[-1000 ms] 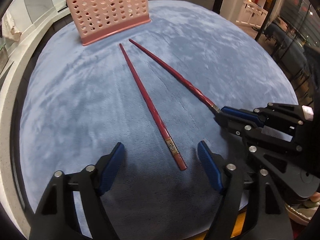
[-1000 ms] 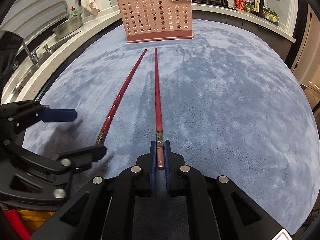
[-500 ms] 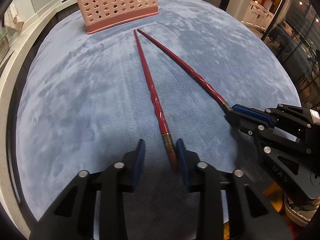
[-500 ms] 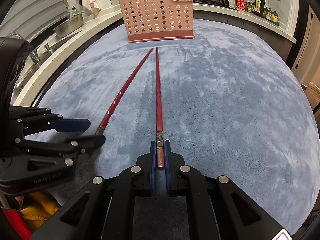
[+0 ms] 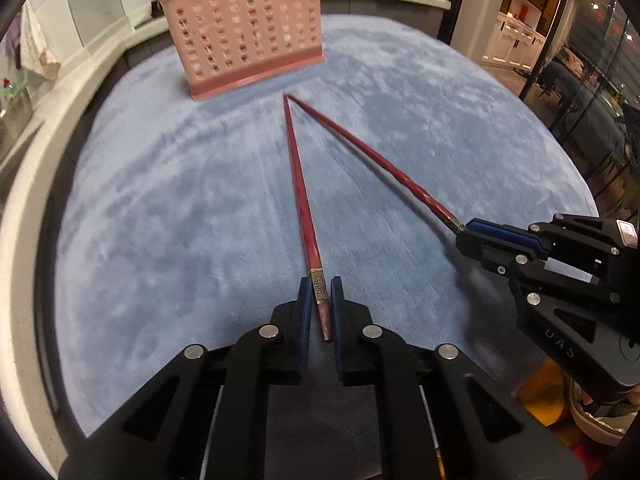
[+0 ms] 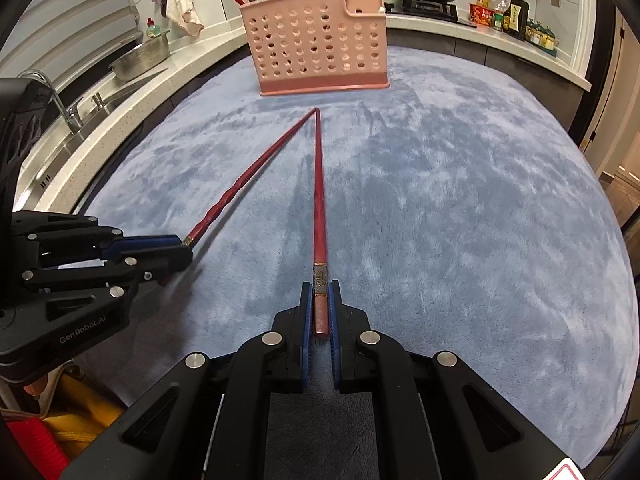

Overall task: Organize utensils
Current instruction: 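Grasp a dark red chopstick with the right tool while the left tool grasps the other, then lift both dark red chopsticks and lower them into the pink holder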

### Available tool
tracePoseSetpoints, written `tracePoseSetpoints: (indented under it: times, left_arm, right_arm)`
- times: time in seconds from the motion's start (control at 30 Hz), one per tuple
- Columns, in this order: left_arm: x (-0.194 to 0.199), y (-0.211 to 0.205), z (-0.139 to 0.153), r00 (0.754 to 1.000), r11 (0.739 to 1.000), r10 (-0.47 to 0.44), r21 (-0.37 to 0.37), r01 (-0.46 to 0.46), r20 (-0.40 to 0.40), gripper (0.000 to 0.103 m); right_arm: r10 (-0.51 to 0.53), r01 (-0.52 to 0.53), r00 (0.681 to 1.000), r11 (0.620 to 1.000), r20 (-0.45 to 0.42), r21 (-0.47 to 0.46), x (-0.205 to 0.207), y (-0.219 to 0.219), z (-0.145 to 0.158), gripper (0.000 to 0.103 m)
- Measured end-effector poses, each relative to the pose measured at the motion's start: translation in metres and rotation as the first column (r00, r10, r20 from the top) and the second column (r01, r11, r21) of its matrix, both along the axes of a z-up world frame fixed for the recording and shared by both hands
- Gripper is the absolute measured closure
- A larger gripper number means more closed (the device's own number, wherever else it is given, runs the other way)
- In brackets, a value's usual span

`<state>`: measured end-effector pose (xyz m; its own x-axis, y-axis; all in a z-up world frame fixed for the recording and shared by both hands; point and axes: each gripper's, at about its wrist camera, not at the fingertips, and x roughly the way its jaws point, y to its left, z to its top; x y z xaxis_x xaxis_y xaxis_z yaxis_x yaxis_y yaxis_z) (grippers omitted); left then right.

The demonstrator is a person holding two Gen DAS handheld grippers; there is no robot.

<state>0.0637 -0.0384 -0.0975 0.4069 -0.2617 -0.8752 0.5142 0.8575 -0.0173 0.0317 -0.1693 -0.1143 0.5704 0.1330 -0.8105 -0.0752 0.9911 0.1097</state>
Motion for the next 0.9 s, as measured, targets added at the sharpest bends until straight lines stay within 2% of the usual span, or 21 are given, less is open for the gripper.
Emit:
tracePoseSetpoints:
  times: [0.53, 0.9]
  left_arm:
    - [0.010, 0.022, 0.064, 0.992, 0.992, 0.076, -0.109, -0.065, 0.103, 0.094]
    - [0.032, 0.036, 0.126, 0.968, 0.975, 0.125, -0.209, -0.079, 0.218, 0.094]
  right_arm:
    - [-0.010, 0.006, 0.985, 1.000, 0.173, 0.020, 0.011, -0.006, 0.079, 0.096]
    - [-0.031, 0.013, 0.955, 0.998, 0.296, 0.063, 0.032, -0.021, 0.134, 0.096]
